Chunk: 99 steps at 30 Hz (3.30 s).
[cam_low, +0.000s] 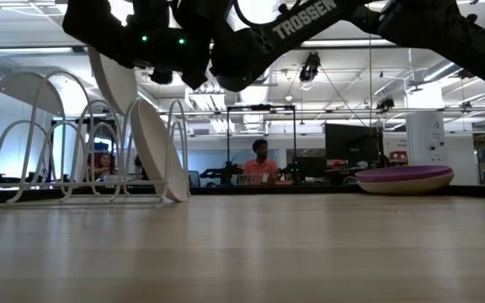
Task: Sort dishes
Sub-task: Put the white plate into the white dish rack
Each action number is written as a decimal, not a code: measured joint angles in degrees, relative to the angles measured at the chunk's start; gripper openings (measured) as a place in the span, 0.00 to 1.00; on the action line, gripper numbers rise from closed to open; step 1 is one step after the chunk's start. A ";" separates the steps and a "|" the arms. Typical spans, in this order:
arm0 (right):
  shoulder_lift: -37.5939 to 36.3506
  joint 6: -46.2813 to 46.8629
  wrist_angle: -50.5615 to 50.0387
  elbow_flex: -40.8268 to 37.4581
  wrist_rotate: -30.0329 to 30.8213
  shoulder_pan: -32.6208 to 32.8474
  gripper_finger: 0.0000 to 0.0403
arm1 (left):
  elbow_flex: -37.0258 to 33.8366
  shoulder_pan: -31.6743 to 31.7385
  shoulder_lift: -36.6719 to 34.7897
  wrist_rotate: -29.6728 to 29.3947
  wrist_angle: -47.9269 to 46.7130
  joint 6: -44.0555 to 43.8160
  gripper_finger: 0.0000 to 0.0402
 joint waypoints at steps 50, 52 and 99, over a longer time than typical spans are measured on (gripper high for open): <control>-0.09 22.43 -0.66 -7.42 3.23 2.20 0.00 | -1.37 0.01 0.11 0.04 0.01 -3.00 0.00; -0.09 22.79 -1.28 -7.46 3.23 2.26 0.00 | -1.37 0.00 0.11 0.05 0.01 -3.00 0.00; 0.37 13.62 -19.33 -7.44 4.29 3.86 0.00 | -1.37 0.00 4.22 0.20 0.01 -5.24 0.00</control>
